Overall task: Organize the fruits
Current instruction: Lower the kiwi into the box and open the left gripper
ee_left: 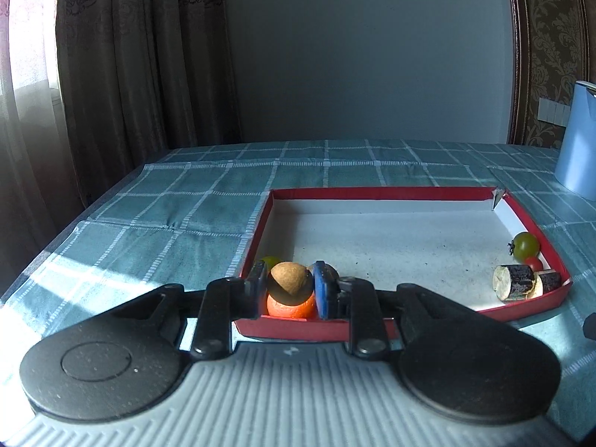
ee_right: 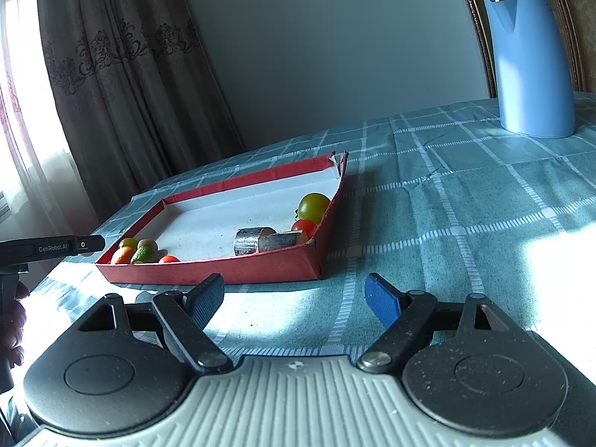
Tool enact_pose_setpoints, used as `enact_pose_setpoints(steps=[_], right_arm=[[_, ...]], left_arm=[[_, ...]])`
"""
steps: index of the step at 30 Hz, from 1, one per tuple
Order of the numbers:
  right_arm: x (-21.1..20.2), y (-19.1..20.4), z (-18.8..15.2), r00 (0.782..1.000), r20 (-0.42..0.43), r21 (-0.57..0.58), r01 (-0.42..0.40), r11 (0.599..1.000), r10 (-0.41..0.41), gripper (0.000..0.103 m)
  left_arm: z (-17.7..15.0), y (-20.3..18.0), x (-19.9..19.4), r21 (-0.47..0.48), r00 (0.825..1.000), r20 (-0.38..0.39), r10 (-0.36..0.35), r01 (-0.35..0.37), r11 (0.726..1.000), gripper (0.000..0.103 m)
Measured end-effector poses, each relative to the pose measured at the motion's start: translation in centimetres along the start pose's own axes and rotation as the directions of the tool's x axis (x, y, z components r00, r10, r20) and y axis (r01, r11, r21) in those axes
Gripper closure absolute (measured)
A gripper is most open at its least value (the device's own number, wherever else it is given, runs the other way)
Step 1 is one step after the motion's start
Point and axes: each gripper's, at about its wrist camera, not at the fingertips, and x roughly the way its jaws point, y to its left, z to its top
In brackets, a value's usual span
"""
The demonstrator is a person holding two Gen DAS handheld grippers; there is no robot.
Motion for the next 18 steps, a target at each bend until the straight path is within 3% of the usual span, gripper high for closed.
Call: enact_pose_setpoints(steps=[8,18], right_arm=[[0.1,0.0,0.0,1.0,-0.009,0.002,-0.009,1.0,0.009,0.02],[0.1,0.0,0.0,1.0,-0.011,0.002,-0.013,1.0,0.013,0.02]], left_arm=[[1.7,0.3,4.0,-0.038,0.999,-0.037,0.029,-0.03,0.999,0.079],[0.9,0.4,6.1,-0.055,0.998,-0.056,0.037,-0.04,0.998,0.079]])
